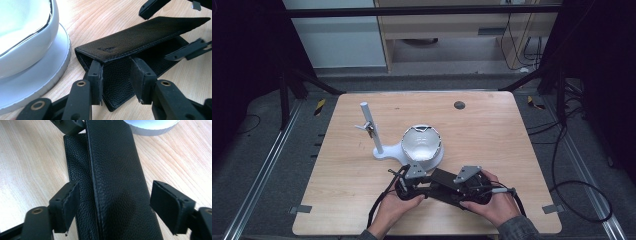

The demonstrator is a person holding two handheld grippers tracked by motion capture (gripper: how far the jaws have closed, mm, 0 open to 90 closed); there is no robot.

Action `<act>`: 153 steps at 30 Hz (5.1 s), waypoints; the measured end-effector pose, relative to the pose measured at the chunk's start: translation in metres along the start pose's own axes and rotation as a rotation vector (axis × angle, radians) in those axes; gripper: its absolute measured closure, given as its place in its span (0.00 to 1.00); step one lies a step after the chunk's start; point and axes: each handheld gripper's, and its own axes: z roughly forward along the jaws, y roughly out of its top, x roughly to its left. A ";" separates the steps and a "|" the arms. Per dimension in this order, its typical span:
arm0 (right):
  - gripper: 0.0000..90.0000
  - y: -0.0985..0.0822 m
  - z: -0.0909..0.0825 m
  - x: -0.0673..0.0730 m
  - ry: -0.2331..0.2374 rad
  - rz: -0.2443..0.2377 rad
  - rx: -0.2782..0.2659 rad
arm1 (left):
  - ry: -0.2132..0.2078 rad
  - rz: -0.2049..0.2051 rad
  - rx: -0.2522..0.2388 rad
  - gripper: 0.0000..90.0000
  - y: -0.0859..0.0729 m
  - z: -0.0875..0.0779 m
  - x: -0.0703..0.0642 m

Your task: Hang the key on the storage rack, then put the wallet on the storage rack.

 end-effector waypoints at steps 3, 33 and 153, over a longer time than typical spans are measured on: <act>0.30 0.003 0.004 0.001 -0.011 -0.018 0.022 | 0.001 0.000 0.001 0.70 0.000 0.000 0.000; 0.93 0.001 -0.039 -0.008 -0.144 -0.099 -0.111 | 0.024 0.004 0.004 0.33 -0.004 0.000 -0.002; 0.19 -0.085 -0.024 -0.026 -0.282 0.293 -0.349 | 0.187 0.162 0.023 0.89 0.150 -0.134 0.015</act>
